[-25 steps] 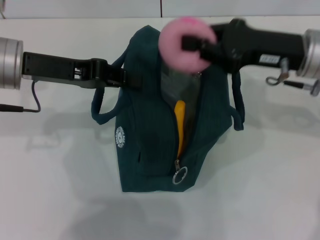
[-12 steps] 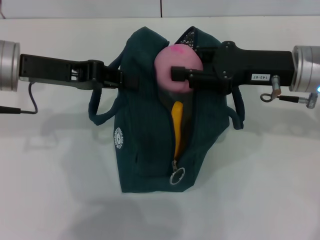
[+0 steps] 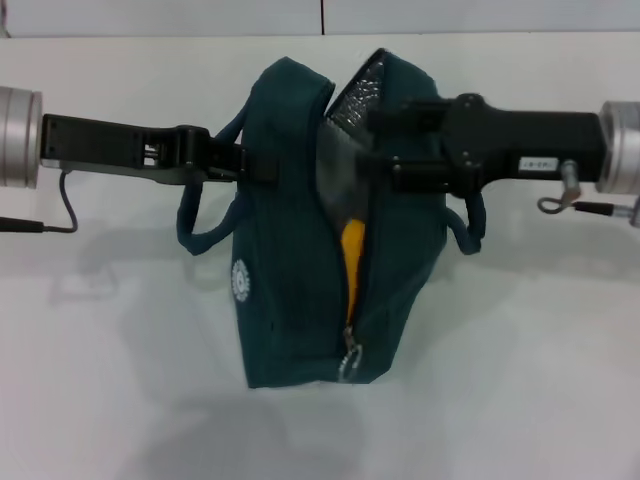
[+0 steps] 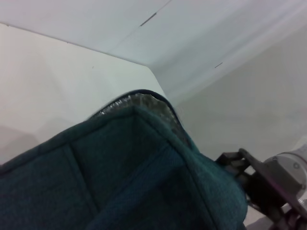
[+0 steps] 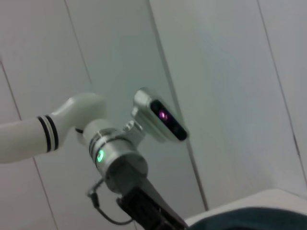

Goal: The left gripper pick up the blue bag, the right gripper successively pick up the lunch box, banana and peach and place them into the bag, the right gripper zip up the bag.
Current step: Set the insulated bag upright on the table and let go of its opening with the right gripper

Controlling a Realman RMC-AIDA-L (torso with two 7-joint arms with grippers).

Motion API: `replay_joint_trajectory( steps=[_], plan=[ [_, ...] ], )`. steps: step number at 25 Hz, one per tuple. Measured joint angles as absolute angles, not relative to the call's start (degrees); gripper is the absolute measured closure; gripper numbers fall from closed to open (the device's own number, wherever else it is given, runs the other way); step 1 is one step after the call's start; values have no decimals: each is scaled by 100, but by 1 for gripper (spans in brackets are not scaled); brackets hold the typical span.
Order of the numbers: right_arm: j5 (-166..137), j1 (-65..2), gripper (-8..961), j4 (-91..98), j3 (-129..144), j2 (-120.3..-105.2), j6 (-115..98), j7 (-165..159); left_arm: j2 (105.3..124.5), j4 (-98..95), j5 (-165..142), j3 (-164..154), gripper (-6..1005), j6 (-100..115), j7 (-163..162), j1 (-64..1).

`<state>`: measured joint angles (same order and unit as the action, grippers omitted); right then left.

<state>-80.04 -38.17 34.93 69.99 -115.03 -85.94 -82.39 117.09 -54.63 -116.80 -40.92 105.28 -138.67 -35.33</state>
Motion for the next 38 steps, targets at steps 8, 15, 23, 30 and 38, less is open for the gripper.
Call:
replay_joint_trajectory(
  steps=[8,15,23,30,38],
  plan=[
    [-8038,-3138,297,4185,6325,-11370,-8580,-8402,11708,-5458,-11665,-4111,944,10528,-13845,-3476],
    [-8219,-2829,299,4064,6248,-11120,-8001,-8352,11735,-5458,-11658,-4121,944,10537,-13842,-3471],
    [-8625,-2929,302,4050,6288,-11320,-7521,-8265,11750,-5457,-11645,-4122,944,10552,-13843,-3485],
    [-8960,-3163,304,4045,6301,-11503,-7218,-8261,11751,-5458,-11644,-4122,943,10560,-13843,-3475],
    [-8975,-3212,309,4045,6311,-11522,-7142,-8113,11751,-5457,-11644,-4122,943,10564,-13842,-3466]
  ],
)
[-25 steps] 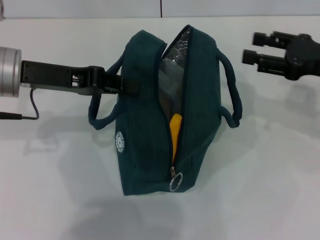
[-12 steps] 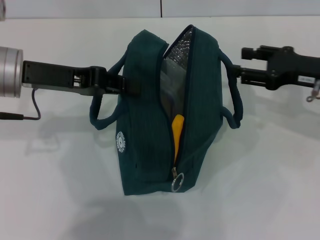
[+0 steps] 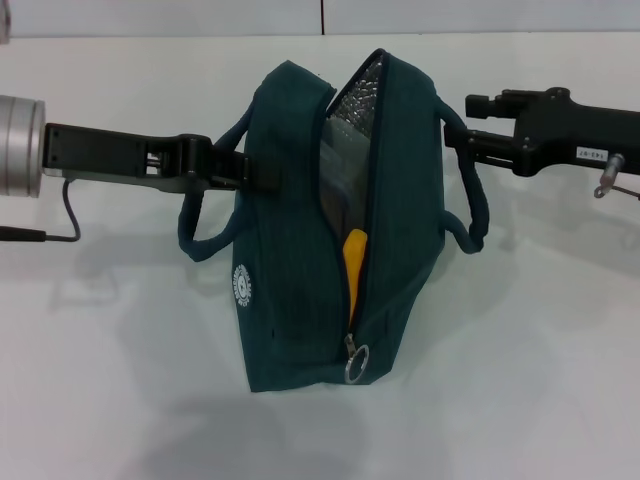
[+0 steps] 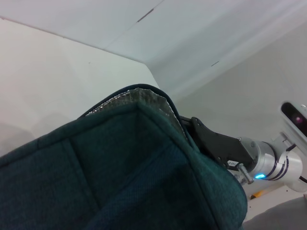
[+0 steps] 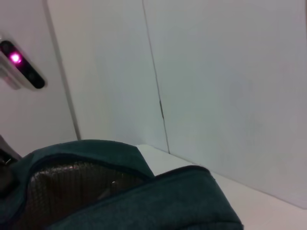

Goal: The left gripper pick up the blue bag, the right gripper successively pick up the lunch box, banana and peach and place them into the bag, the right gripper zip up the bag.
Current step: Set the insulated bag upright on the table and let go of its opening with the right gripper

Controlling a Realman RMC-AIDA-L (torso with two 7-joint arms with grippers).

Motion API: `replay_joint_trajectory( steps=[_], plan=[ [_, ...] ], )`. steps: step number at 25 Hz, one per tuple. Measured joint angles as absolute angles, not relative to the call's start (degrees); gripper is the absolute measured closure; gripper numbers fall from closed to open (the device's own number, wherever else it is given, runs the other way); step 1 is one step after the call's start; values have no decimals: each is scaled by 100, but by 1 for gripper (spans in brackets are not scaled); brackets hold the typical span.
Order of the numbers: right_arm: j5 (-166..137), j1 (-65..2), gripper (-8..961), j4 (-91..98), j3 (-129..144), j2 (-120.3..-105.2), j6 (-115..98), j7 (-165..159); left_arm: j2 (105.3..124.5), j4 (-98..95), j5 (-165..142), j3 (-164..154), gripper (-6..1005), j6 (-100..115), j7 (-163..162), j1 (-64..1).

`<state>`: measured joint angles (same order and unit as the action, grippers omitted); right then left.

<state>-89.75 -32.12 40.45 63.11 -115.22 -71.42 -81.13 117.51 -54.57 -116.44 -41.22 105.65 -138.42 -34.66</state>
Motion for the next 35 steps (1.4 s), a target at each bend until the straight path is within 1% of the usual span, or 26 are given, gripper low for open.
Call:
replay_joint_trajectory(
  steps=[12,18,24,30,35],
  plan=[
    [-8861,-3093,686,4145,6265,-11547,-7260,-7817,11763,-5449,-11645,-4119,943,10550,-13781,-3463],
    [-8511,-2776,877,4482,6222,-11507,-7421,-7817,11916,-5425,-11623,-4112,943,10535,-13780,-3463],
    [-8465,-2428,880,4813,5651,-11463,-7965,-7913,11945,-4910,-11147,-4149,943,10528,-13641,-3503],
    [-8502,-2294,882,4814,5366,-11309,-8171,-8091,11960,-4312,-10569,-4514,942,10340,-13258,-3518],
    [-8512,-2297,883,4790,5362,-11287,-8145,-8118,11970,-3702,-10280,-5177,942,9816,-12859,-3615]
  ],
)
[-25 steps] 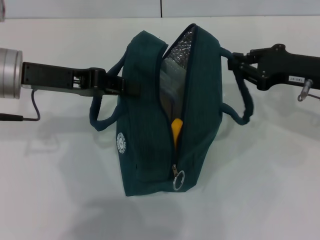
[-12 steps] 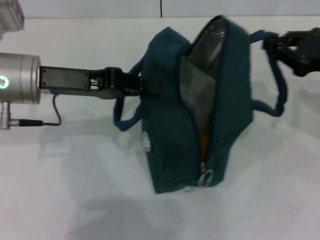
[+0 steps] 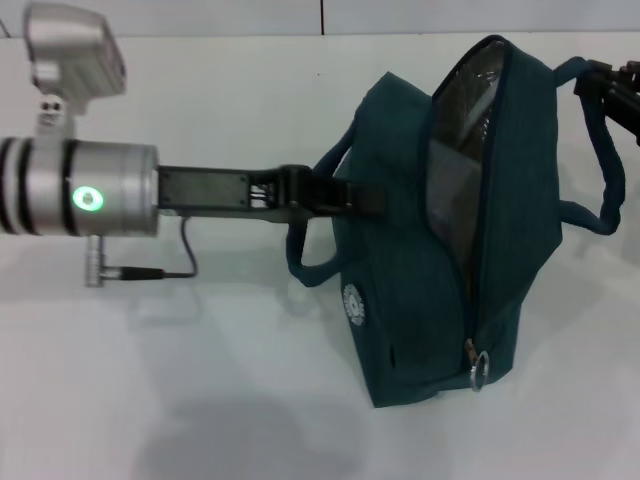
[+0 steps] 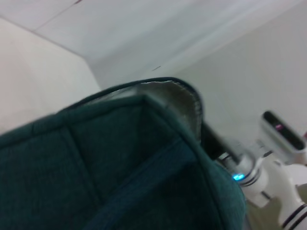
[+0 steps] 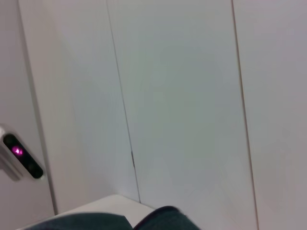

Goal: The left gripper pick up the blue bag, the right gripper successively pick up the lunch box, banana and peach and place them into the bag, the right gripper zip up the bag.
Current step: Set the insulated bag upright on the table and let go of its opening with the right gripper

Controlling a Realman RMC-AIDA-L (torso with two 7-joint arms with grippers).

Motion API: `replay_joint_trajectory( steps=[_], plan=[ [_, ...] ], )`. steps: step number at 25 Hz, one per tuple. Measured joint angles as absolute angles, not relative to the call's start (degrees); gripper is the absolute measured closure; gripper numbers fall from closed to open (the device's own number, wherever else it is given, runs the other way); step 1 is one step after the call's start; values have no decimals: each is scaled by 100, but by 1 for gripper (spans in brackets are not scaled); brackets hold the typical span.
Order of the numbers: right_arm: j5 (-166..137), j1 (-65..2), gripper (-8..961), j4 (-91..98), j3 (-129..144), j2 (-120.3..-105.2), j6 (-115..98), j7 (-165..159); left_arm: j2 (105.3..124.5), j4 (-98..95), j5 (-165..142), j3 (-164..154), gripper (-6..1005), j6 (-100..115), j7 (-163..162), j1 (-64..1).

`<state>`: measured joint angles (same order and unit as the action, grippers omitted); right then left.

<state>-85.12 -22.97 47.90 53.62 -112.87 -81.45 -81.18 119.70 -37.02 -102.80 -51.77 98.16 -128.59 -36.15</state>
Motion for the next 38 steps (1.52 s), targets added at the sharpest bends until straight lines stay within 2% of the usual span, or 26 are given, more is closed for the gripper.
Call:
replay_joint_trajectory(
  steps=[5,12,20,38],
  plan=[
    [-8599,-2506,883,4683,5416,-11276,-8098,-8120,11982,-3221,-10206,-5381,942,9360,-12595,-3734],
    [-9019,-2982,884,4573,5402,-11382,-8068,-8130,11989,-2944,-9736,-5397,942,9209,-12294,-3712],
    [-9030,-3190,879,4537,5418,-11376,-8006,-8130,11990,-2848,-9519,-5404,942,9214,-12110,-3686],
    [-9044,-2924,764,4534,5418,-11395,-8274,-8121,11997,-2630,-9499,-5386,941,9175,-11918,-3584]
  ],
)
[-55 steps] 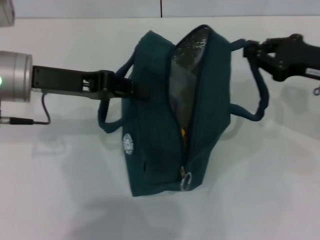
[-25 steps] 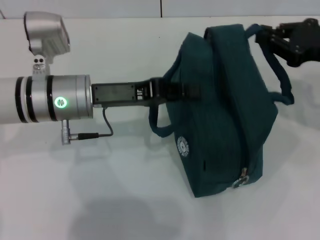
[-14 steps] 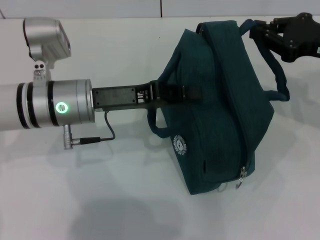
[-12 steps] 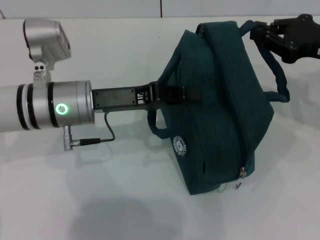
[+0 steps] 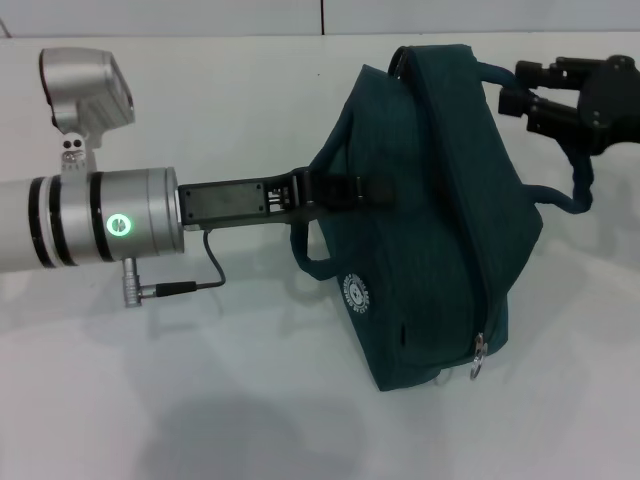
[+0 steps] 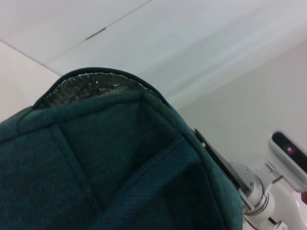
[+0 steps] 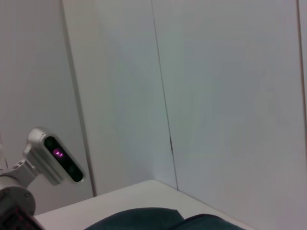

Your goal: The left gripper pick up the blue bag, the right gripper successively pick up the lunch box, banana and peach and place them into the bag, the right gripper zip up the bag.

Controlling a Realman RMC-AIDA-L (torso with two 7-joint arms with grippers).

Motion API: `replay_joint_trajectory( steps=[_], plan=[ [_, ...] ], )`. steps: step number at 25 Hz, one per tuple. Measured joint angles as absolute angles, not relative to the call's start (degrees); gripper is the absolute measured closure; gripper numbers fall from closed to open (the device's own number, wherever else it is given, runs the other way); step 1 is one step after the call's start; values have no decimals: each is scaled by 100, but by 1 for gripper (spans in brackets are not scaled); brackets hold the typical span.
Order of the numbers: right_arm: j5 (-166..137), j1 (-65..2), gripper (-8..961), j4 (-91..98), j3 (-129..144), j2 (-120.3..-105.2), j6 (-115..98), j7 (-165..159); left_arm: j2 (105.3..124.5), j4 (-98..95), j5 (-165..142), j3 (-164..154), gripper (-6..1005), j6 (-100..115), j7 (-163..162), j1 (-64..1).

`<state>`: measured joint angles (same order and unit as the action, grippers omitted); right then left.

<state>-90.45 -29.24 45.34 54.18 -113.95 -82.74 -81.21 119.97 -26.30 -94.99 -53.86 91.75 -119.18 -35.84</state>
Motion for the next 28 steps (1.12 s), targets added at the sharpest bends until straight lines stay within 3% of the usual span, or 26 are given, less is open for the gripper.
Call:
replay_joint_trajectory(
  steps=[5,10,18,28],
  plan=[
    [-8992,-2702,572,4647,5313,-11404,-8559,-8086,11997,-2628,-9474,-5360,941,9170,-11918,-3515],
    [-8947,-2356,305,4996,5266,-11495,-9676,-7582,11997,-2628,-9473,-5360,941,9162,-11917,-3488],
    [-9205,-1894,233,4891,5344,-11519,-11368,-6534,11997,-2580,-9437,-5365,941,9156,-11918,-3449],
    [-10045,-1878,234,3200,5340,-11507,-10481,-5600,11996,-2574,-9335,-5367,940,9123,-11918,-3374]
  ],
)
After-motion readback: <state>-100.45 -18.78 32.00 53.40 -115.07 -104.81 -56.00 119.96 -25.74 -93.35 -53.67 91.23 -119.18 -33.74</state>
